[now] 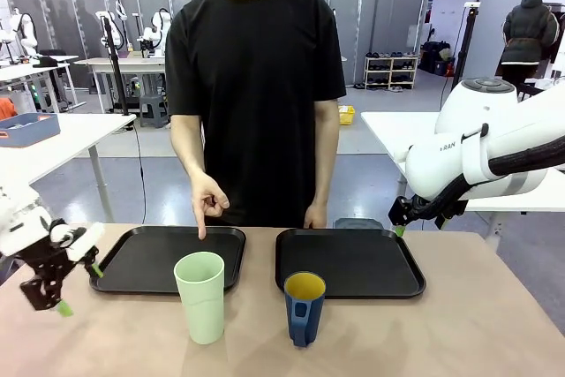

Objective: Sort and store the cups by type.
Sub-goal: Pick up the Reusable plastic cup.

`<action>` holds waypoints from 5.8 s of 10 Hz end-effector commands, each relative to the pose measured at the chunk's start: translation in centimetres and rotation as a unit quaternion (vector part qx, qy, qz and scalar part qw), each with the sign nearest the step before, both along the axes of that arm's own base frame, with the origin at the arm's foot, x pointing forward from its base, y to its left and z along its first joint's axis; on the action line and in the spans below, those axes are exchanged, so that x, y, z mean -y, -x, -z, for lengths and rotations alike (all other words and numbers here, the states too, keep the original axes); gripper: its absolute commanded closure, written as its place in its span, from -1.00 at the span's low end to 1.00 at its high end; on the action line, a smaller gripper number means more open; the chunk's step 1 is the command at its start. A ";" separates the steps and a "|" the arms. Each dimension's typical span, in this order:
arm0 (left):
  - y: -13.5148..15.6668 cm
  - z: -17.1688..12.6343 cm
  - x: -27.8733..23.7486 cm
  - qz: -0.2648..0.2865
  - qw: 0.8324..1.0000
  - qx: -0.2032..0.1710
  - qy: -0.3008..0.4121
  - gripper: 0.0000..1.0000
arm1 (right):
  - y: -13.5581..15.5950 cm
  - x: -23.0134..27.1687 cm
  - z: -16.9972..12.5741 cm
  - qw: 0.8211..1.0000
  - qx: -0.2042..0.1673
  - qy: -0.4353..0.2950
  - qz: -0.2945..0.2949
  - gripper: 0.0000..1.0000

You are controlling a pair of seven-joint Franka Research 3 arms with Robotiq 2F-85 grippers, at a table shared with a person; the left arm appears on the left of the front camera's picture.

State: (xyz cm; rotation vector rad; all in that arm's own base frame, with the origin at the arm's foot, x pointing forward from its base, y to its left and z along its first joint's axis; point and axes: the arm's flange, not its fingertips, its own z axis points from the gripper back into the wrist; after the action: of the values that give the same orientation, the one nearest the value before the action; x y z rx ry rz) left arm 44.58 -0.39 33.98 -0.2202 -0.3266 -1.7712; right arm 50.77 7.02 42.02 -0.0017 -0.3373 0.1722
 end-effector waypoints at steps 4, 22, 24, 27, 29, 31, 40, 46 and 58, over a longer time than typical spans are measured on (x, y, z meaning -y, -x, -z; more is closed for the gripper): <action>-2.3 2.8 -0.1 -0.002 0.977 -0.007 0.215 -1.00 | 0.0 0.0 0.1 1.000 0.003 0.002 -0.002 -1.00; -3.2 7.0 9.3 0.062 0.883 -0.101 0.454 -1.00 | 0.0 0.0 0.1 1.000 0.003 0.002 -0.002 -1.00; -3.3 8.7 9.6 0.079 0.880 -0.093 0.459 -1.00 | 0.0 0.0 0.1 1.000 0.003 0.002 -0.002 -1.00; -3.4 10.6 10.2 0.084 0.864 -0.117 0.482 -1.00 | 0.0 0.0 0.1 1.000 0.003 0.002 -0.002 -1.00; -3.3 11.6 10.6 0.092 0.859 -0.129 0.488 -1.00 | 0.0 0.0 0.1 1.000 0.003 0.002 -0.002 -1.00; -3.2 11.9 10.9 0.091 0.853 -0.132 0.497 -1.00 | 0.0 0.0 0.1 1.000 0.003 0.002 -0.002 -1.00; -2.8 12.2 13.4 0.106 0.842 -0.153 0.506 -1.00 | 0.0 0.0 0.1 1.000 0.003 0.002 -0.002 -1.00; -2.8 12.4 16.2 0.134 0.828 -0.176 0.516 -1.00 | 0.0 0.0 0.1 1.000 0.003 0.002 -0.002 -1.00; -2.0 14.2 20.1 0.164 0.810 -0.216 0.521 -1.00 | 0.0 0.0 0.1 1.000 0.003 0.002 -0.002 -1.00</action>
State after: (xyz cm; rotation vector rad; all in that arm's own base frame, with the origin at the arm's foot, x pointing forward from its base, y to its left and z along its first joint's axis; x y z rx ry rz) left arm 46.81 -20.46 21.25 -1.4981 -0.9009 -1.6157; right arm 50.77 7.03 42.02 -0.0017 -0.3373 0.1726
